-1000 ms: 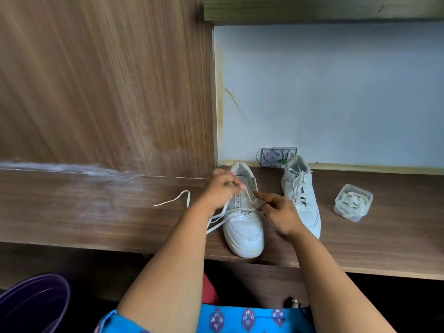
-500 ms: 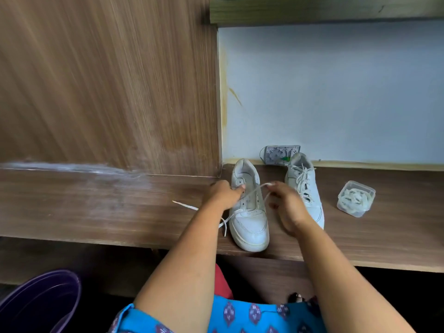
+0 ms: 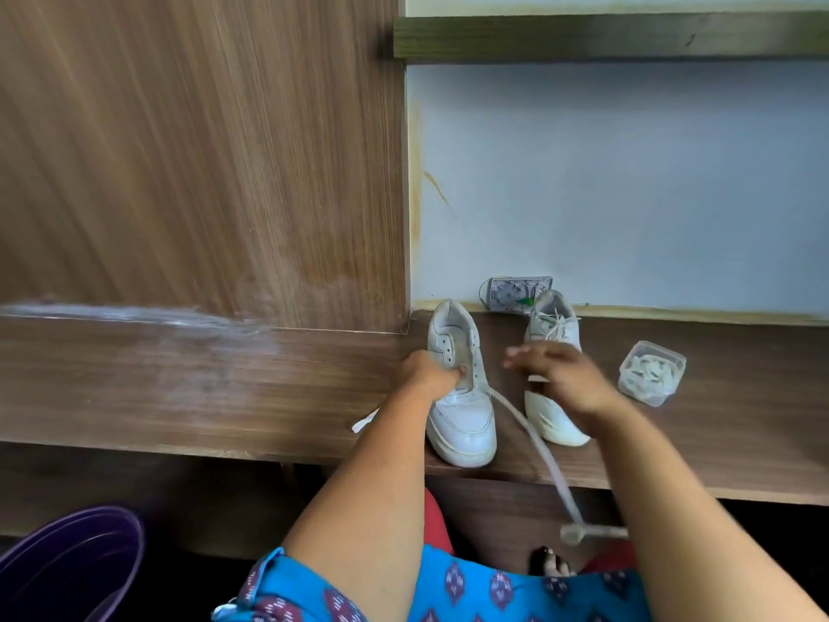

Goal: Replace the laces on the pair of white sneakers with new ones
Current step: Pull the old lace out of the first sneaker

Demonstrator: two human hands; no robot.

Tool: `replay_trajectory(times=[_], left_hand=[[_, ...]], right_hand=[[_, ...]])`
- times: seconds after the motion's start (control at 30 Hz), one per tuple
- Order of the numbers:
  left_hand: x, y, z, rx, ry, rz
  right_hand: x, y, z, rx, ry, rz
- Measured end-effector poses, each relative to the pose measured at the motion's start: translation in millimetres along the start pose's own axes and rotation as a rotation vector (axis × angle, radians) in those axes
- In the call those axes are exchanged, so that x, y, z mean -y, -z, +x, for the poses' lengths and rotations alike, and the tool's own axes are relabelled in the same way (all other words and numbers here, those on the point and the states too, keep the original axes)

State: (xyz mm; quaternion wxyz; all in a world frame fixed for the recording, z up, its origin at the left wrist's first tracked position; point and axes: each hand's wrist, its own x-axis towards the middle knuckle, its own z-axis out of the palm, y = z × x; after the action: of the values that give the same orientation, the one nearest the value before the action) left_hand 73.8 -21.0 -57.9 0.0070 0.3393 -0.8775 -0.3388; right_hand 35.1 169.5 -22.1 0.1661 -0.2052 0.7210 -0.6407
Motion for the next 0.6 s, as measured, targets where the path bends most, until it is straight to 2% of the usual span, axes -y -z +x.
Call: replay_trajectory(times=[0.07, 0.13, 0.27, 0.37, 0.5, 0.53, 0.6], left_hand=[[-4, 0, -5, -0.074, 0.005, 0.043], [-6, 2, -5, -0.103, -0.018, 0.056], [2, 8, -1, -0.092, -0.076, -0.024], [13, 8, 5, -0.054, -0.104, -0.134], [19, 7, 14, -0.003, -0.127, -0.211], [20, 7, 15, 0.010, -0.127, -0.218], [22, 8, 17, 0.034, -0.131, -0.234]], right_hand=[[-21, -26, 9, -0.047, 0.094, -0.437], [-35, -43, 19, -0.021, 0.209, -0.714], [-46, -61, 36, 0.081, 0.321, -0.870], [-46, -65, 42, 0.146, 0.274, -0.934], [-45, -60, 44, 0.156, 0.184, -0.892], [-45, -57, 43, 0.136, 0.129, -0.768], [-40, -52, 41, 0.077, -0.070, -0.211]])
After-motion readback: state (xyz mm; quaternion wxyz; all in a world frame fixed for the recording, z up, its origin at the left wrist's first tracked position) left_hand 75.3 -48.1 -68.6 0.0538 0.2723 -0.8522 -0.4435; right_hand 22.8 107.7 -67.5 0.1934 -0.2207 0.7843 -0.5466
